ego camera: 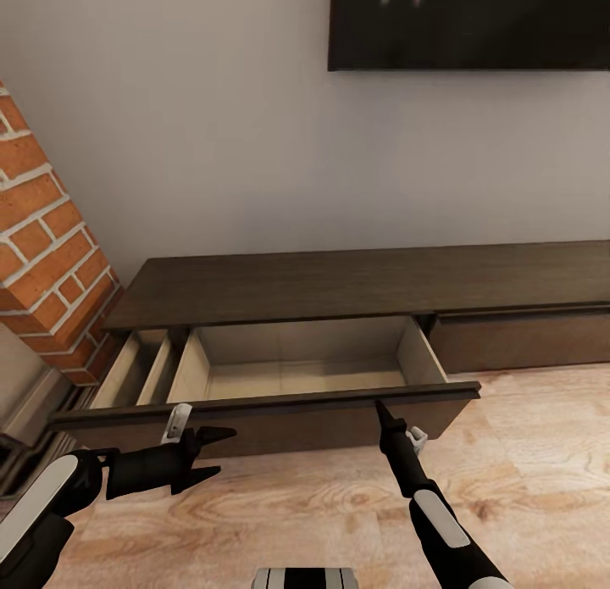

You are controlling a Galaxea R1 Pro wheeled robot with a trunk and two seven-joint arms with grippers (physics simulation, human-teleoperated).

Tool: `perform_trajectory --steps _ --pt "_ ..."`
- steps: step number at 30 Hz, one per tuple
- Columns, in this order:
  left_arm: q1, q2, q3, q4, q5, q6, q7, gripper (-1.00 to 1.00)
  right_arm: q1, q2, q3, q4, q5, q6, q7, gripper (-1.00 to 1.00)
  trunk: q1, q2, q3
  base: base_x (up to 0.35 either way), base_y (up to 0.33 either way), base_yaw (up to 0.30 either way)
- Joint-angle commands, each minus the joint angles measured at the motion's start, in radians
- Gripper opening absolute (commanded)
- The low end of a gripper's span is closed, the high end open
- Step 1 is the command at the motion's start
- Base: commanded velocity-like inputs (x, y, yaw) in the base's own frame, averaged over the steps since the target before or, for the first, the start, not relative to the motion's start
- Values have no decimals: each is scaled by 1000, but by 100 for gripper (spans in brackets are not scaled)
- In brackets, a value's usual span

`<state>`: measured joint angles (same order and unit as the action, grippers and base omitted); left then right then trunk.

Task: Place each of the two pumpkins and all three candles from the living room inside a cabinet in the living room (use any cabinet), then make sure every cabinet is closed, and position the cauldron so it is next to a table in the living room.

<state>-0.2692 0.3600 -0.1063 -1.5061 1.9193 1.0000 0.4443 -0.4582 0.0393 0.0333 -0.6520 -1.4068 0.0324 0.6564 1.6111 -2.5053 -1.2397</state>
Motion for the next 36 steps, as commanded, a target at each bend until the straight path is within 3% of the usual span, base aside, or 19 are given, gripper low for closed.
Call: perform_trajectory --steps 1,21,22,36 --pt "-1 1 -1 0 10 0 10 100 0 0 37 0 -3 6 11 -100 0 0 -1 -3 0 0" --pt "-1 1 -1 1 10 0 10 100 0 1 37 0 -3 6 11 -100 0 0 -1 -48 0 0" --pt "-1 1 -1 1 10 0 10 100 0 0 37 0 -3 6 11 100 0 0 -1 -5 0 0" --pt "-1 1 -1 1 10 0 10 100 0 0 37 0 -3 6 11 100 0 0 -1 -67 0 0"
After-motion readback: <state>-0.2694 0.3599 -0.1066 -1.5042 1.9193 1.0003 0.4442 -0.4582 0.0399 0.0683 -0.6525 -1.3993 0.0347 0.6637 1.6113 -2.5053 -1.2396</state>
